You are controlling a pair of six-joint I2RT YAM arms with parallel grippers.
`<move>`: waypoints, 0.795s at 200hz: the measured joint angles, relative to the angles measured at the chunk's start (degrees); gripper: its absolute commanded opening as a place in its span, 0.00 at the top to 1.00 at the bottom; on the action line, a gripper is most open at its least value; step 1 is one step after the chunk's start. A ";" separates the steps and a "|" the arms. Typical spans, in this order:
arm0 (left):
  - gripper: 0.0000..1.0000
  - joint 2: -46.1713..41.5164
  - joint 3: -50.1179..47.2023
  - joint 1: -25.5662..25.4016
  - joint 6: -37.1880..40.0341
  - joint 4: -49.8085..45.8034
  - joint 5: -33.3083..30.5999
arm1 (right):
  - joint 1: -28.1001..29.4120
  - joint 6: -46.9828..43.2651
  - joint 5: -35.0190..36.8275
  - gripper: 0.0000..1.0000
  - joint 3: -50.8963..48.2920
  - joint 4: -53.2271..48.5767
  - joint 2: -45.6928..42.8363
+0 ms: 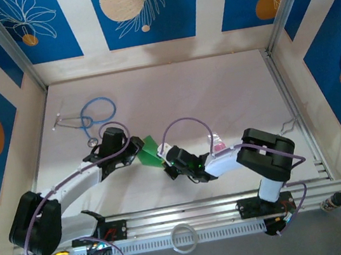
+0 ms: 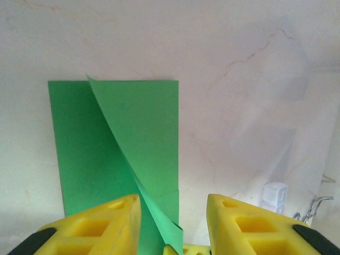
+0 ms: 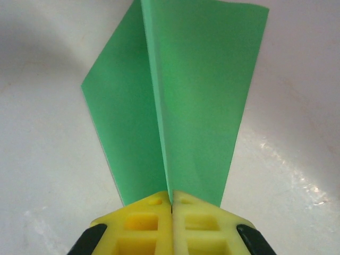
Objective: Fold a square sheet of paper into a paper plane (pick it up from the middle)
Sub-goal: Fourth fold the wing at the center of the table.
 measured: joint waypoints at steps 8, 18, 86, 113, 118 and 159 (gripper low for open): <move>0.61 -0.37 0.00 0.09 0.02 -0.28 -0.26 | -0.04 0.44 -0.39 0.95 0.22 -0.15 0.33; 0.61 -0.72 0.00 0.15 0.00 -0.48 -0.48 | -0.11 1.29 -0.74 0.95 0.48 -0.28 0.66; 0.60 -1.09 0.00 0.26 -0.07 -1.40 -1.03 | -2.58 7.19 -5.55 0.95 0.59 -0.13 1.09; 0.60 -1.09 0.00 0.26 -0.15 -1.42 -1.03 | -4.48 10.23 -8.79 0.95 0.50 0.26 1.09; 0.60 -1.09 0.00 0.26 -0.17 -1.42 -1.03 | -4.90 10.82 -9.64 0.95 0.46 0.39 1.09; 0.63 -1.07 0.00 0.37 -0.22 -1.38 -1.01 | -8.59 15.37 -17.29 0.95 -0.20 1.81 1.07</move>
